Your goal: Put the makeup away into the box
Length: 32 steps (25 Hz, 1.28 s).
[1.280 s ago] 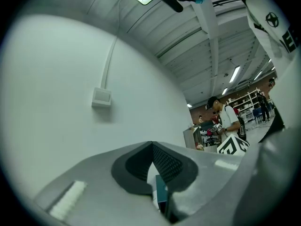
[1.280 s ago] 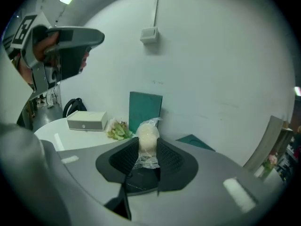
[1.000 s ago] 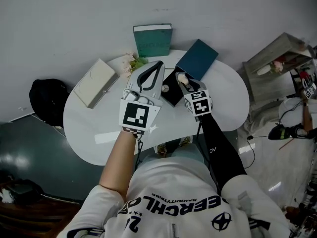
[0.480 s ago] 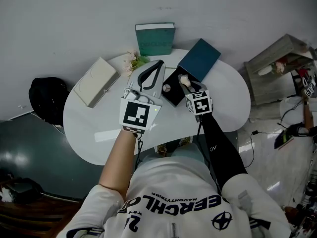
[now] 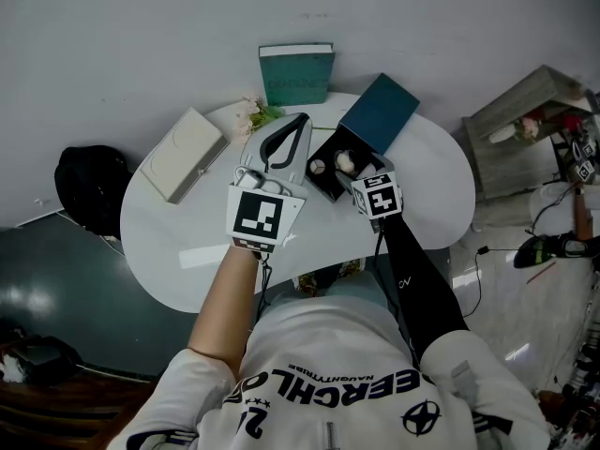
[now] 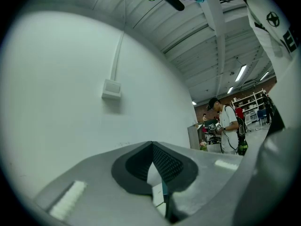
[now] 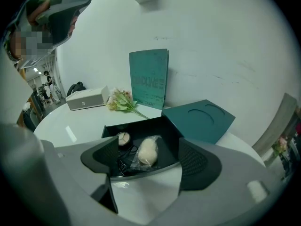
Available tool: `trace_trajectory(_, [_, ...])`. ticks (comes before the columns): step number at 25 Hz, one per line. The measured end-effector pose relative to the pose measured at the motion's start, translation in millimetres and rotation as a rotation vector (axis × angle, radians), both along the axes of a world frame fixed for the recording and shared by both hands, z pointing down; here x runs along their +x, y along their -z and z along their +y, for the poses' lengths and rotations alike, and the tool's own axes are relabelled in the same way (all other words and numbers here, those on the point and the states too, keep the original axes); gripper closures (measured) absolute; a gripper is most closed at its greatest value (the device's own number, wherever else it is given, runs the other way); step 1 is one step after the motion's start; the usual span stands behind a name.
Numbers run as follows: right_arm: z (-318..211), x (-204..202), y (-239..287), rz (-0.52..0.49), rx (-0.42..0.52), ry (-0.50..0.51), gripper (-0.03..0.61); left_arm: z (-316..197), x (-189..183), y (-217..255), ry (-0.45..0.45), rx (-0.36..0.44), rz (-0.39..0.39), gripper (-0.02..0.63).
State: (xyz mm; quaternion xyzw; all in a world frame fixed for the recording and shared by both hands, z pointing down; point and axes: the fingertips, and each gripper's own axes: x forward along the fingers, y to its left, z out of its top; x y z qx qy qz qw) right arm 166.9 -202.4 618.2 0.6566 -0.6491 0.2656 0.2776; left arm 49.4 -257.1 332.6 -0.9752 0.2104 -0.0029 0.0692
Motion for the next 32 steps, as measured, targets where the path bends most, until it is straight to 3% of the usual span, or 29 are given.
trace_trajectory(14, [5.3, 3.5, 9.3, -0.001, 0.03, -0.033, 0.171, 0.7, 0.4, -2.3, -0.011, -0.014, 0.001, 0.612])
trace_trajectory(26, [6.5, 4.6, 134.7, 0.069, 0.344, -0.09, 0.192, 7.4, 6.3, 3.7, -0.036, -0.026, -0.004, 0.612])
trace_trajectory(32, [17.1, -5.5, 197.7, 0.143, 0.478, -0.069, 0.193, 24.8, 11.3, 6.7, -0.069, -0.026, -0.001, 0.612])
